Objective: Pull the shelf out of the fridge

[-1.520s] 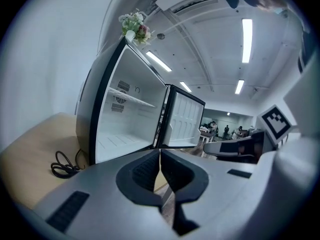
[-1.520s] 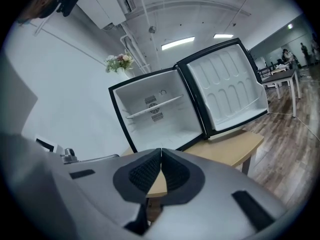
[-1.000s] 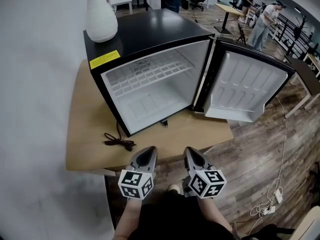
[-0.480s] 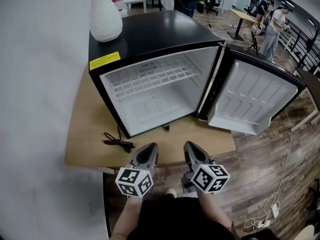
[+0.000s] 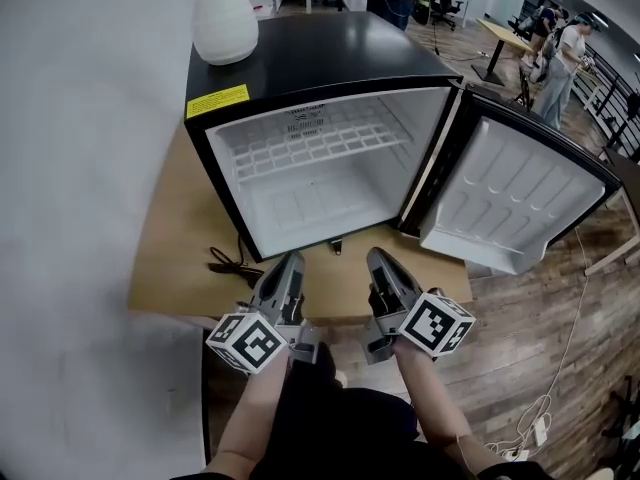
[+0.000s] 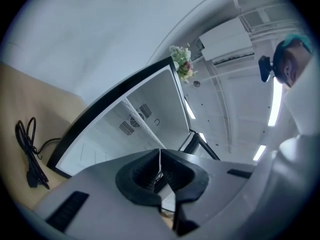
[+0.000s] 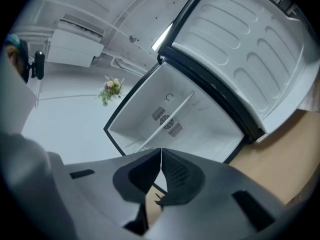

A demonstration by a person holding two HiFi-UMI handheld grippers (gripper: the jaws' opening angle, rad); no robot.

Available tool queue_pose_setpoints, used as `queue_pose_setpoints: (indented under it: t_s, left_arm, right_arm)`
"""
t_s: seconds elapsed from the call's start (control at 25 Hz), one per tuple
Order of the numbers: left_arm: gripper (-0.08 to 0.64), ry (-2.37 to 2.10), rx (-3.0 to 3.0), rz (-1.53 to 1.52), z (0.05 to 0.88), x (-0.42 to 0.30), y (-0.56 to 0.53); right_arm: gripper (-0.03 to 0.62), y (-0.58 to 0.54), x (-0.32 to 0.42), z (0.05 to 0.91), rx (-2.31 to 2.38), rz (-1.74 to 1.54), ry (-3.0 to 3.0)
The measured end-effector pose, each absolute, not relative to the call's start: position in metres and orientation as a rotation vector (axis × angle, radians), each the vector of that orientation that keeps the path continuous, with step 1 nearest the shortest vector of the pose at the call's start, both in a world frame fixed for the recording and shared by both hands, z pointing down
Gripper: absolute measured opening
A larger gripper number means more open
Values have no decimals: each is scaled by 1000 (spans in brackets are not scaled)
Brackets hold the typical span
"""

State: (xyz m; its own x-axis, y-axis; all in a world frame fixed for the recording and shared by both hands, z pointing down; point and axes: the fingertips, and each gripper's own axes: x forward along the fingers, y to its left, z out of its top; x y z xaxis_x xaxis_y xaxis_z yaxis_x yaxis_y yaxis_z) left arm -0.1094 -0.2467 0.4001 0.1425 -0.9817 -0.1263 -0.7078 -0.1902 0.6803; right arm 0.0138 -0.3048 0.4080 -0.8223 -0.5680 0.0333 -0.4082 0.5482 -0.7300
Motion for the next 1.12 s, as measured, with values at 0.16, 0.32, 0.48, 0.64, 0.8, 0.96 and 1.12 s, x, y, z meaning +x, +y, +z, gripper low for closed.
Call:
queue_pose_setpoints:
  t_s: [0.16, 0.32, 0.48, 0.64, 0.8, 0.96, 1.12]
  left_arm:
    - [11, -1589, 1910, -900, 386, -116, -253]
    - [11, -1521, 1844, -996, 379, -116, -267]
    - [12, -1521, 1778, -1057, 376, -123, -281]
    - [81, -1451, 1724, -1173, 369, -128, -298]
    - [98, -1427, 1697, -1212, 368, -135, -315]
    - [125, -1442, 1653, -1250, 367, -145, -330]
    - [156, -1484, 1614, -1283, 369, -159, -343]
  right_arm:
    - [-6, -316, 8, 384, -695, -1176, 2494]
    - [-6, -335, 14, 377, -683, -1239, 2369]
    - [-5, -355, 19, 378, -633, -1370, 2156]
    - [19, -373, 12, 383, -612, -1466, 2077]
    - [101, -391, 5, 380, -617, -1446, 2097]
    - [141, -408, -4, 376, -612, -1457, 2077]
    - [154, -426, -13, 378, -609, -1491, 2053]
